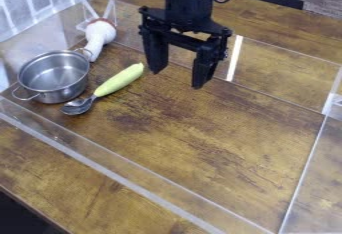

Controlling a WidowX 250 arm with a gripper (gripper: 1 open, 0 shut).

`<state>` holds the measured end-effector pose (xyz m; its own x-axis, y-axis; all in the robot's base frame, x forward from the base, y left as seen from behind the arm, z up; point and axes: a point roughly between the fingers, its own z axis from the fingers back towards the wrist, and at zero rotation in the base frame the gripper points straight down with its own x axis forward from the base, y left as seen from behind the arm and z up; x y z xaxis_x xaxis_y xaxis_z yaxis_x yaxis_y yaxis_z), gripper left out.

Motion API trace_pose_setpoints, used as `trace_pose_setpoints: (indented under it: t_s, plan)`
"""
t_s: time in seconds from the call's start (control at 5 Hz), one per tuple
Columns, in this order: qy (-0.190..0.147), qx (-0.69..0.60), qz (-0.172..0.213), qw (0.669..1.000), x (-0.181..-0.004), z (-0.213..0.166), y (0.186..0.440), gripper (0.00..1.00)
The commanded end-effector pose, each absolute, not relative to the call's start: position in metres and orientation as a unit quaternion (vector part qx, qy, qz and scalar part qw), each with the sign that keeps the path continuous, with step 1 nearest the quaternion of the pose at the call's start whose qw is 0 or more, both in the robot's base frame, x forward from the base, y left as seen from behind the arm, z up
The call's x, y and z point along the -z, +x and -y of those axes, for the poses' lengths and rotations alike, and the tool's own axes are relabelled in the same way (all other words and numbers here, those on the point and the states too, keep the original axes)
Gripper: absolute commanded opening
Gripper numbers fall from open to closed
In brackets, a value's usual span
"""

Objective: Move the green spoon to the left

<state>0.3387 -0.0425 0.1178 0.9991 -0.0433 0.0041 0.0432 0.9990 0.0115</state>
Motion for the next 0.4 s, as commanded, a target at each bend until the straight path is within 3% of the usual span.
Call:
trace_pose_setpoints:
  t_s: [0.0, 0.2]
  plan:
    - [0.013, 0.014, 0.049, 0.999, -0.1340, 0.0363, 0.3542, 1.00]
    - [0.021, 0.007, 0.065, 0.998, -0.1333, 0.0329, 0.3620, 1.00]
